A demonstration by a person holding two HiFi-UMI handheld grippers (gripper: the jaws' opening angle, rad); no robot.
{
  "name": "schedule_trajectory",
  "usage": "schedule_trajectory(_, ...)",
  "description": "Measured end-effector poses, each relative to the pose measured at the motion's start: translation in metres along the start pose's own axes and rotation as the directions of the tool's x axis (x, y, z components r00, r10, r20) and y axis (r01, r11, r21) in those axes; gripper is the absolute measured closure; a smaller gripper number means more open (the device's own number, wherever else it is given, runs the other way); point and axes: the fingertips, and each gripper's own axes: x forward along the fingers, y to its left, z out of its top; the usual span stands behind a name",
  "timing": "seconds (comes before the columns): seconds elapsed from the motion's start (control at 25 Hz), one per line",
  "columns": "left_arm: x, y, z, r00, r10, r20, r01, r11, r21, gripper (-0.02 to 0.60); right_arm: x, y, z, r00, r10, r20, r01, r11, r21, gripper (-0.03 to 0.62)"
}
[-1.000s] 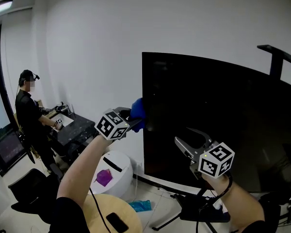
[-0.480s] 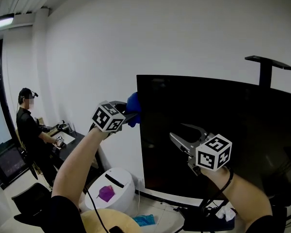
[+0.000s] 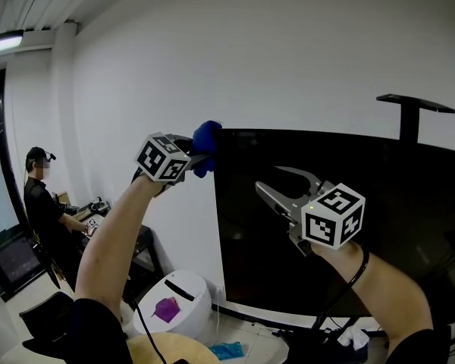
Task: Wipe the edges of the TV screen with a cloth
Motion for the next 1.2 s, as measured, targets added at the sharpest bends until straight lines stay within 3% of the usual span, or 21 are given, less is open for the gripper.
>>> schedule_trajectory(0.28, -0.008, 0.022, 0.027, 0.999, 0.029, -0.042, -0.025, 0.997, 0.079, 0.443, -0.007, -0.002, 0.027, 1.0, -0.009, 0.023, 0.01, 0.999, -0.04, 0.408)
schedule_trajectory(0.44, -0.012, 0.034, 0.04, 0.985, 0.074, -0.157, -0.039, 0.975, 0.217, 0.443, -0.016, -0.005, 0.038, 0.999, -0.025, 0.031, 0.027, 0.998, -0.06, 0.41)
schedule_trajectory(0.56, -0.01, 0.041, 0.043, 0.941, 0.127, -0.314, -0.009, 0.936, 0.352, 0.442, -0.023, -0.009, 0.045, 0.999, -0.039, 0.035, 0.041, 0.997, -0.063, 0.41)
schedule_trajectory(0.72, -0.001, 0.034, 0.059, 0.898, 0.138, -0.419, 0.072, 0.891, 0.447, 0.44, -0.033, -0.014, 0.051, 0.997, -0.056, 0.047, 0.058, 0.997, -0.049, 0.41)
schedule_trajectory(0.76, 0.0, 0.031, 0.059, 0.878, 0.139, -0.458, 0.1, 0.882, 0.46, 0.44, -0.036, -0.016, 0.052, 0.997, -0.06, 0.05, 0.062, 0.997, -0.044, 0.41)
schedule_trajectory(0.88, -0.003, 0.023, 0.047, 0.78, 0.16, -0.605, 0.197, 0.855, 0.48, 0.44, -0.045, -0.023, 0.052, 0.995, -0.083, 0.06, 0.084, 0.996, -0.018, 0.411)
schedule_trajectory(0.92, -0.001, 0.02, 0.046, 0.76, 0.166, -0.629, 0.223, 0.842, 0.492, 0.44, -0.048, -0.025, 0.052, 0.994, -0.092, 0.062, 0.093, 0.996, -0.009, 0.411)
schedule_trajectory(1.04, 0.004, 0.017, 0.05, 0.735, 0.199, -0.648, 0.263, 0.797, 0.544, 0.441, -0.057, -0.031, 0.053, 0.991, -0.11, 0.072, 0.11, 0.994, 0.003, 0.411)
schedule_trajectory(1.2, 0.014, 0.011, 0.058, 0.729, 0.24, -0.641, 0.285, 0.746, 0.602, 0.442, -0.067, -0.039, 0.06, 0.988, -0.127, 0.088, 0.126, 0.992, 0.011, 0.414)
